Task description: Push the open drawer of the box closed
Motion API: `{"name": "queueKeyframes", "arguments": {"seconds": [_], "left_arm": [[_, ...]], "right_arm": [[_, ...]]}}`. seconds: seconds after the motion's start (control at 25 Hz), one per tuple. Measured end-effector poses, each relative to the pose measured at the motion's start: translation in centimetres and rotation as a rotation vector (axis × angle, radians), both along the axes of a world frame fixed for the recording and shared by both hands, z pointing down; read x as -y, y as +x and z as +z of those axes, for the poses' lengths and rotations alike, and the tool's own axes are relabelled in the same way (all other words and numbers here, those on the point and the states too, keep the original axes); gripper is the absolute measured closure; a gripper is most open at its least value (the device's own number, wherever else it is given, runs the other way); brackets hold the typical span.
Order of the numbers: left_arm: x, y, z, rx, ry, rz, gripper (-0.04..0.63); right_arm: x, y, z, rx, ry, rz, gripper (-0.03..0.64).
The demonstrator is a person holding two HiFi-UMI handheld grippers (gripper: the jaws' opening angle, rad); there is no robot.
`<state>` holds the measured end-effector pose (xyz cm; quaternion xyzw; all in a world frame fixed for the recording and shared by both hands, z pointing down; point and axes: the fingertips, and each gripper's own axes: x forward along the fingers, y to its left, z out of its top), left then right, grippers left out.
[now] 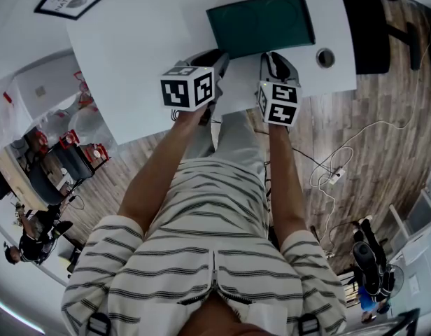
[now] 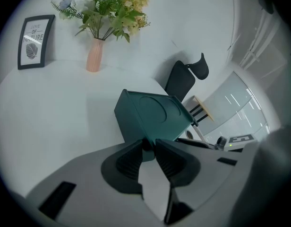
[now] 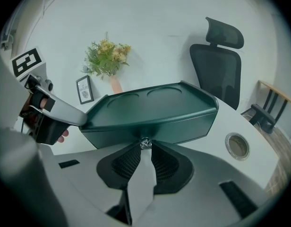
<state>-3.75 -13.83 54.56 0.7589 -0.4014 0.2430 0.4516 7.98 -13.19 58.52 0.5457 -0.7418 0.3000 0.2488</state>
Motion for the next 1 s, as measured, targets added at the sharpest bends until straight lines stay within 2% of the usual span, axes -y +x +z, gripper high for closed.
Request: {"name": "queueKeyframes", "arguments": {"seconds": [0.44,0.6,1.0], "left_arm": [[0.0,-0.1,0.0,0.0,0.013,0.005,0.503],[-0.1,-0.1,0.0,0.004,0.02,0.009,0.503],[-0.9,0.3,-2.8,-0.018,0.064,0.006,0.505]], "right_arm": [[0.0,0.0,0.1,0.027,-0.002,0.034,0.529],[-0.4,0.0,0.1,0.052,-0.018,0.047,0.508],[-1.9,1.1,-4.1,0.073,0.04,0.078,0.489]]}}
